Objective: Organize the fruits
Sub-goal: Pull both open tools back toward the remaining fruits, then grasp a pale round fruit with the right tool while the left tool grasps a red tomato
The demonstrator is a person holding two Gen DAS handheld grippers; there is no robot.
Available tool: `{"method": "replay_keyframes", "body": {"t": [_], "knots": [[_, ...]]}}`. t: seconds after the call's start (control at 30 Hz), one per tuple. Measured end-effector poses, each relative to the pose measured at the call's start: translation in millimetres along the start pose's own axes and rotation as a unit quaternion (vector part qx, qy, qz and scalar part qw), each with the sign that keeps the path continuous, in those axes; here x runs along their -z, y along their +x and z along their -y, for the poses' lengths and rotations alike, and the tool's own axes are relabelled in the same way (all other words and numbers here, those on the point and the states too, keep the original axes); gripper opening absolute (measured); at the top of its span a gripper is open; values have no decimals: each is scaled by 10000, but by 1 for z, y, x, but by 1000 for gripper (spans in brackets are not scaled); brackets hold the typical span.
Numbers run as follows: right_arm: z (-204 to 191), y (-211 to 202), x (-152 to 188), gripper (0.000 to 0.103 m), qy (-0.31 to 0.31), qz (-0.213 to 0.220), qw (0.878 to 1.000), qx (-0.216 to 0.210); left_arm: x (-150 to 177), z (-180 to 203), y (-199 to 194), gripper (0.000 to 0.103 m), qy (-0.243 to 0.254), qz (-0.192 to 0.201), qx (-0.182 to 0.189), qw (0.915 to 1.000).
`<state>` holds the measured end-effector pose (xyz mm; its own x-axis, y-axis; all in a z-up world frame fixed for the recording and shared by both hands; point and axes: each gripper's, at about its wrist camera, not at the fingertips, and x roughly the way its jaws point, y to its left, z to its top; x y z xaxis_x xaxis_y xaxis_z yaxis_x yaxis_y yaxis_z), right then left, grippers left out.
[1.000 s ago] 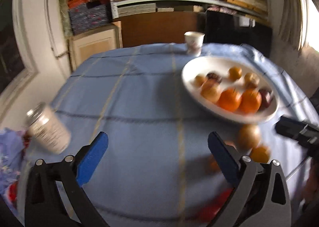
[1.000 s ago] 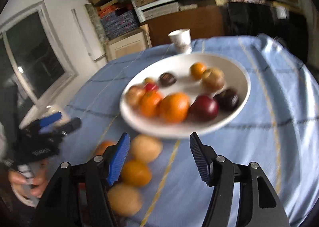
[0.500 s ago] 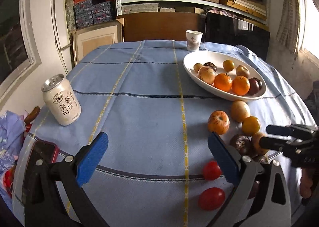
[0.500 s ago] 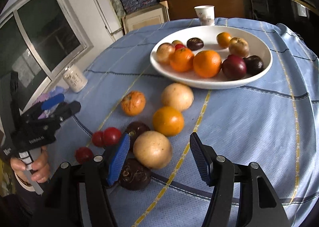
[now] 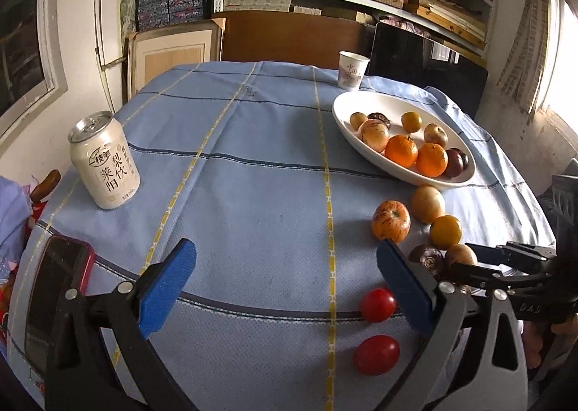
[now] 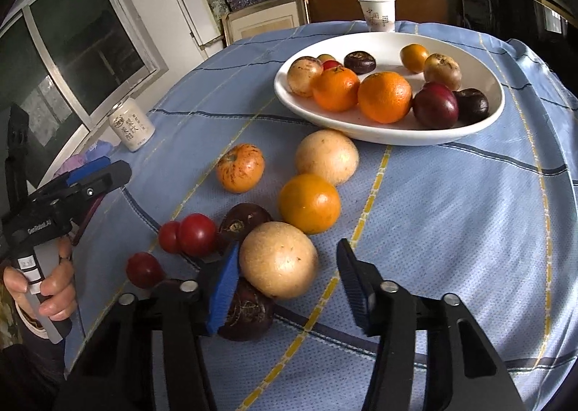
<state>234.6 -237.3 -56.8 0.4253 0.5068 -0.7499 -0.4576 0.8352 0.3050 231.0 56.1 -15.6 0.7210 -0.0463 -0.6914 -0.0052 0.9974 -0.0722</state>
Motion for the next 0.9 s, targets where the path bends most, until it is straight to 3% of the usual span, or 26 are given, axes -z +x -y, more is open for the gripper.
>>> {"method": "replay_keyframes", "body": {"t": [0.53, 0.9], "knots": [[-4, 3, 3, 50, -130, -48, 9999, 81, 3, 1, 1, 98, 115, -20, -106, 9999], [-7, 2, 3, 42, -224, -19, 9997, 44, 5, 1, 4, 98, 138, -108, -96, 9998]]}}
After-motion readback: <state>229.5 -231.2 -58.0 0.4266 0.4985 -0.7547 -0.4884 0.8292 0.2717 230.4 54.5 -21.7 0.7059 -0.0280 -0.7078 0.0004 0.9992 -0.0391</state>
